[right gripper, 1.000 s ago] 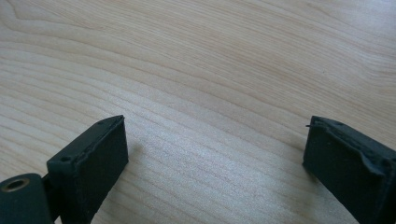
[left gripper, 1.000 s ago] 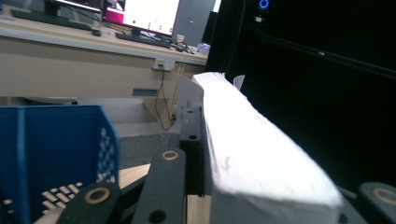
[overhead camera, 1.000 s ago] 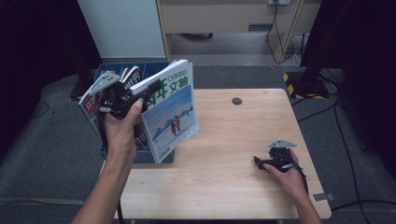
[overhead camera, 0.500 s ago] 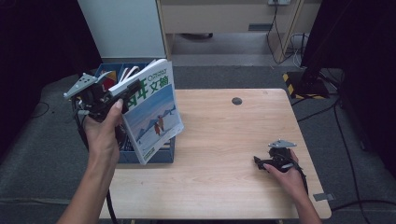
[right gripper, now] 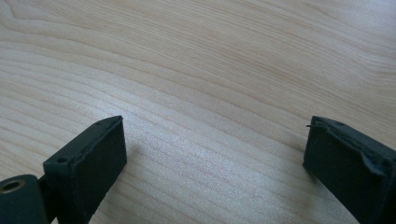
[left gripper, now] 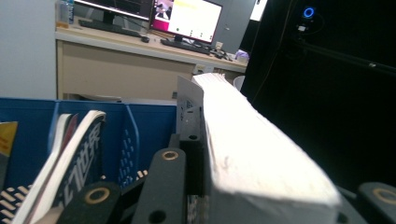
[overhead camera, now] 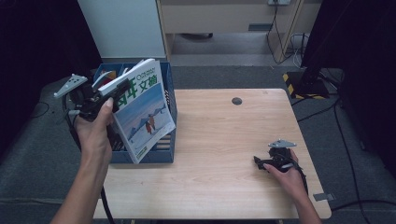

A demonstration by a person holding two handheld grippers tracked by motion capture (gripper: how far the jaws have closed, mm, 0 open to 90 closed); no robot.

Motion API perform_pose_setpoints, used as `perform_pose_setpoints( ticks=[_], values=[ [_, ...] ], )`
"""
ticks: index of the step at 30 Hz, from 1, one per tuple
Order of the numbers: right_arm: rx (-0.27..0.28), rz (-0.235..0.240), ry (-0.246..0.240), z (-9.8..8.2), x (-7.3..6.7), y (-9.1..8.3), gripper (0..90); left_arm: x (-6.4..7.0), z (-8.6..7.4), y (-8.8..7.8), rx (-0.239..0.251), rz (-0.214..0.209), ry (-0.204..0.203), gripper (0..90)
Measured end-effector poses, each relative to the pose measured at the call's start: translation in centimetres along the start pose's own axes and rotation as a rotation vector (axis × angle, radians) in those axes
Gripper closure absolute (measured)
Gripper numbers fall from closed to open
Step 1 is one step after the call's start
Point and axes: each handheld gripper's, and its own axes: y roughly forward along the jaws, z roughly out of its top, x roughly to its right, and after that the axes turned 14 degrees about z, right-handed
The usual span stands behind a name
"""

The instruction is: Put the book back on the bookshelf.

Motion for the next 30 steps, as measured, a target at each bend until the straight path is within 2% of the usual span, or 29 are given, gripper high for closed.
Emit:
perform_pose_setpoints(
  ticks=[9, 13, 15, 20, 30],
  values=[
    [0.000, -0.001, 0.004, 0.0, 0.0, 0.0, 6.0, -0.4, -0.4, 1.0, -0.005, 0.059, 0.037, 72.8],
    [0.000, -0.001, 0.003, 0.0, 0.0, 0.0, 6.0, -0.9, -0.7, 1.8, -0.014, 0.075, 0.006, 72.9],
    [0.000, -0.001, 0.003, 0.0, 0.0, 0.0, 6.0, -1.0, -0.7, 2.1, -0.013, 0.084, 0.008, 72.9],
    [0.000, -0.001, 0.003, 0.0, 0.0, 0.0, 6.0, -0.3, -0.6, 2.8, -0.016, 0.110, 0.048, 72.8],
    [0.000, -0.002, 0.003, 0.0, 0.0, 0.0, 6.0, 0.2, -0.6, 4.5, -0.027, 0.123, 0.030, 72.9]
  ],
)
